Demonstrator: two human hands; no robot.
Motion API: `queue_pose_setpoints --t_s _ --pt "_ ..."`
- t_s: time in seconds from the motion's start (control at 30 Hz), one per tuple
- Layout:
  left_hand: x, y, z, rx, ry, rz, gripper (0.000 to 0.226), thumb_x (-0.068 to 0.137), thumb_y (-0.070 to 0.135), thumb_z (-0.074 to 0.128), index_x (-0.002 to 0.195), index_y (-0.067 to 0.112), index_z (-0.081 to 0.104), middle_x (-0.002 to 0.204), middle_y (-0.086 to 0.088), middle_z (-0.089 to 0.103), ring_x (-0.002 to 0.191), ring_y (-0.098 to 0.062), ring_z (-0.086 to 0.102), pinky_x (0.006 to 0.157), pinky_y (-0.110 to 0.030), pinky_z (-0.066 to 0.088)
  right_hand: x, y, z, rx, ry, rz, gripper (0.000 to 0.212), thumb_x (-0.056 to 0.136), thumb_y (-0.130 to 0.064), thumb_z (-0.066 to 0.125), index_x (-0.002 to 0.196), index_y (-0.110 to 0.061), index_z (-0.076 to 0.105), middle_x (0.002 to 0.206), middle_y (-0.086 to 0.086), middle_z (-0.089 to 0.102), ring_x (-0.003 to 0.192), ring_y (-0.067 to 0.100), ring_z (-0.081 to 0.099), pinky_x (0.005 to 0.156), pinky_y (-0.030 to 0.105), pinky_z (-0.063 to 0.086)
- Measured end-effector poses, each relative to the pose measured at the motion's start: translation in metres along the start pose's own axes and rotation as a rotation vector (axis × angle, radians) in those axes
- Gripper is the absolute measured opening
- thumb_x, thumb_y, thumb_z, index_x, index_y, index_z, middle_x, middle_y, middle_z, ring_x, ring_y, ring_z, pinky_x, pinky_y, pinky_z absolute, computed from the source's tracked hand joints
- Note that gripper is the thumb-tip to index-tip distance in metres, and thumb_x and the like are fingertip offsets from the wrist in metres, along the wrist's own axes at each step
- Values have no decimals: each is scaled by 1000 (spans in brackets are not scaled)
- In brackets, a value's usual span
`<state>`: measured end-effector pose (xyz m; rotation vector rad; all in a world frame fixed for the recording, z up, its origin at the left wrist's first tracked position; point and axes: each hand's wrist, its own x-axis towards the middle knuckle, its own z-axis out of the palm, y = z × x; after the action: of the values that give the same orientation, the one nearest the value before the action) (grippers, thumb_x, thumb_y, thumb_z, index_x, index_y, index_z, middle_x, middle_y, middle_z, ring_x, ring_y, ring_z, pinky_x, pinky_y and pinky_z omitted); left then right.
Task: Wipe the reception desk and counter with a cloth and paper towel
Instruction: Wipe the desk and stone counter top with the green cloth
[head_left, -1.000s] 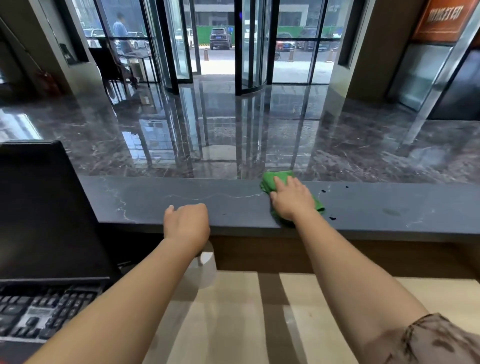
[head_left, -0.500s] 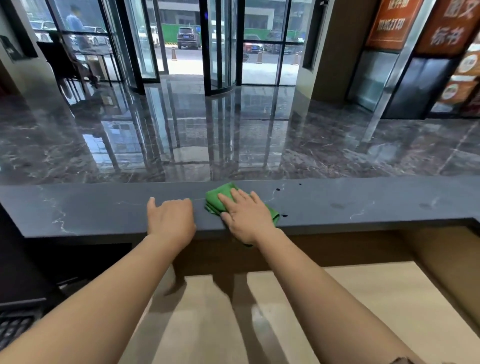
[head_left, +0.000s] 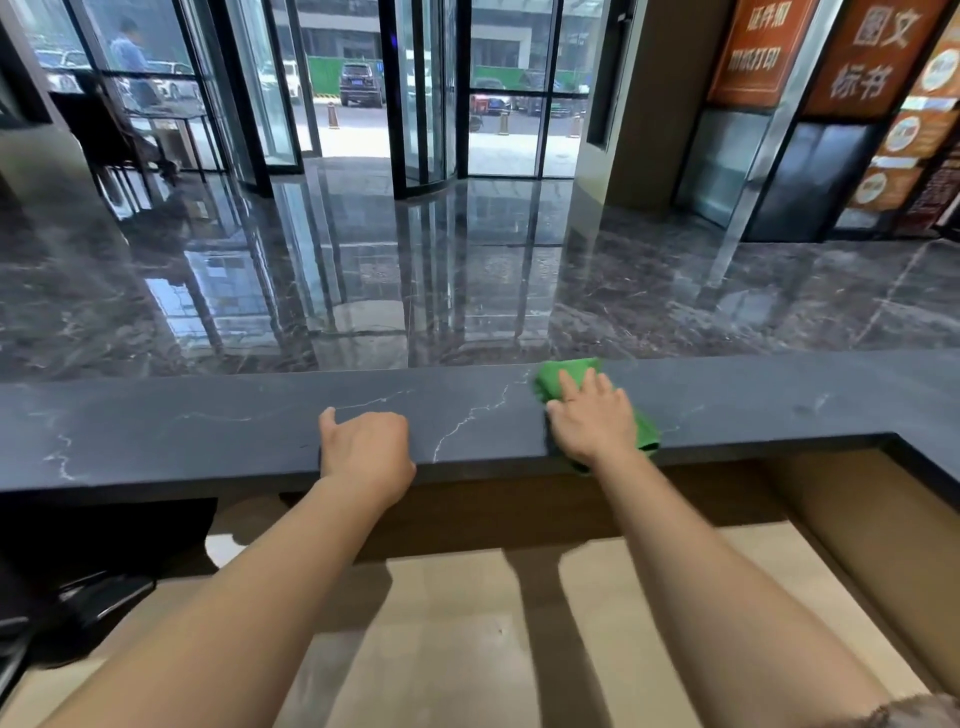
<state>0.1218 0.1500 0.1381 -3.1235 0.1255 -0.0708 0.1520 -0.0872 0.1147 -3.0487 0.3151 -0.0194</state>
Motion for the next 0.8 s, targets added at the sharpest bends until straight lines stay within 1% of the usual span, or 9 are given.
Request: queue_pose_setpoints --t_s 0.17,0.23,0.3,0.37,0.47,0.57,0.63,0.7,0.8 --pt "0 -5 0 10 -48 -13 9 88 18 52 91 24 57 87 5 61 97 -21 60 117 -52 9 -17 -117 9 20 -41 -349 55 103 -38 23 155 -24 9 162 13 2 150 28 2 121 44 3" --pt "2 -7 -2 35 -57 2 10 88 17 51 90 25 57 88 6 61 101 -20 60 118 -51 7 -9 -128 5 8 -86 -450 55 104 -37 24 155 -25 8 162 12 1 150 26 1 121 43 3" --pt "3 -11 -4 46 -74 30 14 89 17 49 93 26 59 92 5 63 105 -20 59 118 -49 6 5 -113 -1 11 -113 -512 55 103 -39 26 155 -27 10 163 9 4 150 24 5 120 42 5" --pt "5 -16 -4 44 -90 56 25 90 15 47 106 27 62 104 5 66 111 -20 58 119 -47 4 24 -79 -5 23 -97 -467 56 101 -38 31 154 -26 16 161 9 14 147 26 16 119 40 14" --pt "5 -21 -2 37 -103 93 36 93 15 46 125 26 58 125 5 63 121 -18 54 119 -43 4 58 -3 -9 2 -50 -183 57 99 -37 34 152 -22 22 156 14 26 141 30 28 116 41 25" --pt "4 -23 -4 43 -122 149 41 95 16 45 135 25 50 138 4 53 130 -18 47 119 -40 8 69 47 -10 13 -62 87 57 99 -35 31 153 -20 19 158 16 21 144 31 21 117 43 21" --pt "4 -25 -7 33 -141 175 44 95 15 44 138 24 47 141 4 51 132 -18 44 119 -39 9 68 38 -9 34 -71 200 57 99 -31 30 153 -20 17 160 17 12 147 31 13 119 44 13" --pt "5 -28 -9 38 -165 193 47 94 14 43 140 25 45 143 3 49 134 -18 43 120 -39 8 64 2 -7 29 -65 214 57 98 -30 31 152 -19 19 160 18 9 147 32 11 119 44 10" --pt "8 -30 -14 56 -192 204 48 94 14 43 140 27 45 142 4 50 134 -18 43 120 -39 6 56 -83 1 28 -69 -35 56 99 -32 32 152 -21 19 160 17 10 147 31 11 118 45 11"
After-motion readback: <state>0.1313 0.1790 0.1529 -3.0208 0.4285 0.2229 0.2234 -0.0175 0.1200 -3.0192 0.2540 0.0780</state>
